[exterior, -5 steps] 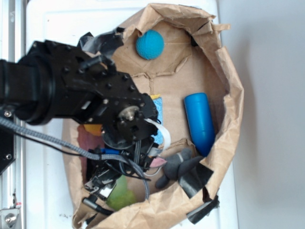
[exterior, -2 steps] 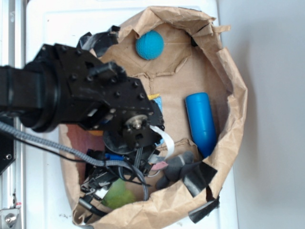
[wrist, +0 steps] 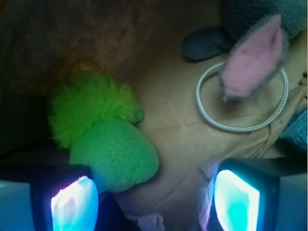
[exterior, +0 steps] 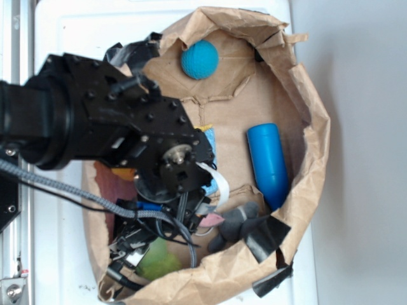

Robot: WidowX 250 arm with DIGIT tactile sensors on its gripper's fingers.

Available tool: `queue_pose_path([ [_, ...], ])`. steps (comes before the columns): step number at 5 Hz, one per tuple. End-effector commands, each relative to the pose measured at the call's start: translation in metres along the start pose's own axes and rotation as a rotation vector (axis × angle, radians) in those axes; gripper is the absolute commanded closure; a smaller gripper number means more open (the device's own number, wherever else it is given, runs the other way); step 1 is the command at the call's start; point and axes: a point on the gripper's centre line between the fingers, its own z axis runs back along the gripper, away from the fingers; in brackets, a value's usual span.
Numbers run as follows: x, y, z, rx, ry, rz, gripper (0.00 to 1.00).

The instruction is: Grab the green animal.

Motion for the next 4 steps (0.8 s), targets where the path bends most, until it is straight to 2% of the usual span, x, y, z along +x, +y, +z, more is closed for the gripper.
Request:
queue_pose_path([
  [1, 0.027, 0.011, 0.009, 0.058, 0.006, 0.022, 0.0],
  [2, 0.024, 0.01, 0.017, 0.057, 0.02, 0.012, 0.0],
  [4, 0.014, -0.011, 0.011, -0.016, 0.071, -0.05, 0.0],
])
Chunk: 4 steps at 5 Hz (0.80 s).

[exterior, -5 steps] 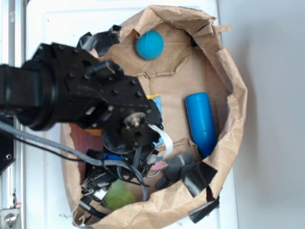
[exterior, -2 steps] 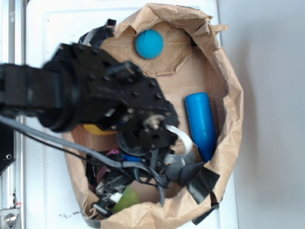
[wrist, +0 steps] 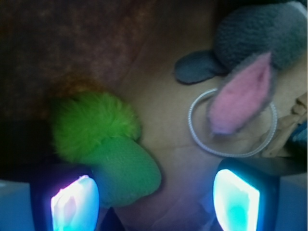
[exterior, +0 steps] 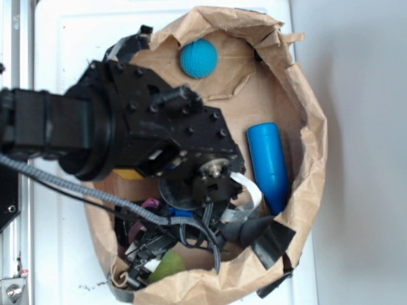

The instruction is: Grab the green animal.

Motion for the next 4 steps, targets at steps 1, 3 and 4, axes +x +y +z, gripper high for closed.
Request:
queue_pose_path([
  [1, 0.002, -0.023, 0.001, -0.02, 0.003, -0.105, 0.0],
  [3, 0.012, -0.031, -0.023, -0.015, -0.026, -0.081, 0.0],
  [4, 0.017, -0.028, -0.054, 0.005, -0.017, -0.049, 0.0],
])
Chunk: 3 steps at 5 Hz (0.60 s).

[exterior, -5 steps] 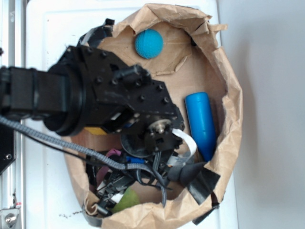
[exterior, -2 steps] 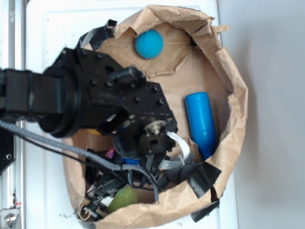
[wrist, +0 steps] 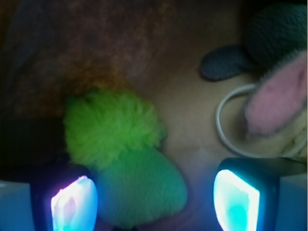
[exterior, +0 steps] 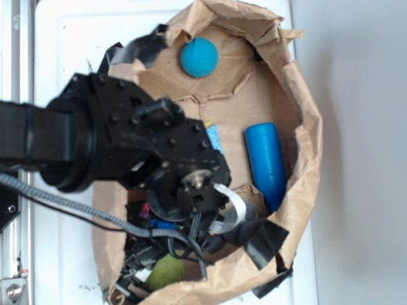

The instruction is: Grab the green animal.

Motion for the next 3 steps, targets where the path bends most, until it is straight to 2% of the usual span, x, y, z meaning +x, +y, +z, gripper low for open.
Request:
queue_pose_path([
  [1, 0.011, -0.017, -0.058, 0.04, 0.089, -0.055, 0.0],
  [2, 0.01, -0.01, -0.05, 0.084, 0.083, -0.082, 0.0],
  [3, 0.008, -0.004, -0.035, 0.108, 0.046, -0.085, 1.0],
])
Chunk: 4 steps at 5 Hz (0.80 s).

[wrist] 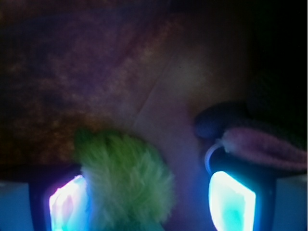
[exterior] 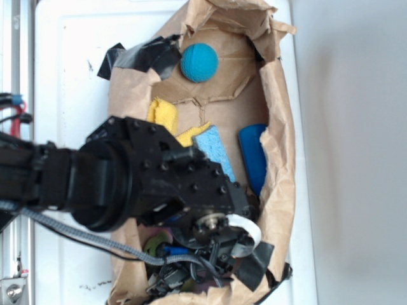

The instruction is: Grab the green animal.

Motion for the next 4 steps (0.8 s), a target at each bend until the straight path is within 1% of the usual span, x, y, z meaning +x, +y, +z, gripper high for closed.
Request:
queue_pose_path([
  [1, -0.0053, -0.0072, 0.0043, 0.017, -0.003, -0.09, 1.0],
  [3, -0.0071, -0.0063, 0.0101, 0.021, -0.028, -0.091, 1.0],
  [4, -0.0071, -0.0041, 0.0108, 0.034, -0.028, -0.086, 1.0],
])
